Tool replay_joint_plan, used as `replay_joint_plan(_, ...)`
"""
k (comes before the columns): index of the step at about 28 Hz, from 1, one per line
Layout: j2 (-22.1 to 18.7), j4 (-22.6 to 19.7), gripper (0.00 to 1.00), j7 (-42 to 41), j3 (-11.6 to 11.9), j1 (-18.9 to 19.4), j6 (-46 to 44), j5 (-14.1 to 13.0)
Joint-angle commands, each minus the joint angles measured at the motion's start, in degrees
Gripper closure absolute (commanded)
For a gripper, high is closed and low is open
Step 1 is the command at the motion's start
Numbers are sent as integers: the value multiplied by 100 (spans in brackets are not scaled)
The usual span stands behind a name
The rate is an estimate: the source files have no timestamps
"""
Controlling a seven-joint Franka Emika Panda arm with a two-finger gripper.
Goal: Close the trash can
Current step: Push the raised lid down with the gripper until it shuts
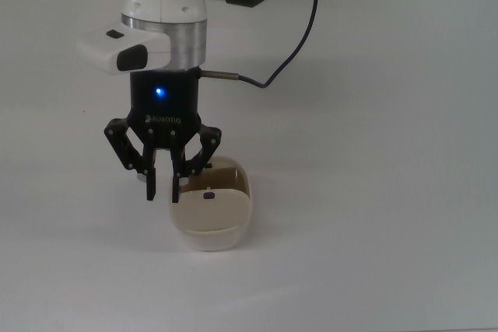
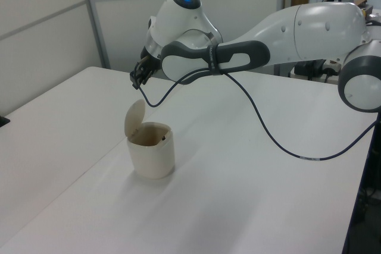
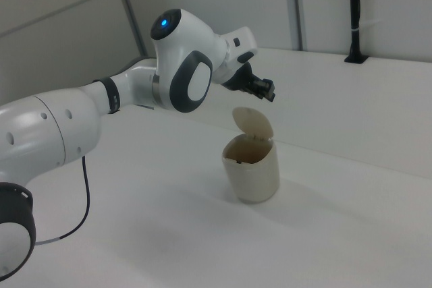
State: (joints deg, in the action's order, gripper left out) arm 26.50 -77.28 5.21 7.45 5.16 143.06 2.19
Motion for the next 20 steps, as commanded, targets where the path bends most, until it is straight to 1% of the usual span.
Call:
replay_joint_plan(1, 49, 29, 100, 120, 37, 82, 135, 124)
replay_joint_plan(10, 93, -15, 100, 85, 28, 108, 117, 132)
replay_joint_plan(13, 93, -85, 100, 68, 19, 240, 91, 211)
replay_joint_plan(17, 93, -156, 100, 59, 11, 258, 47, 308)
replay_joint_plan(20, 93, -217, 100, -2, 11, 275, -84, 308)
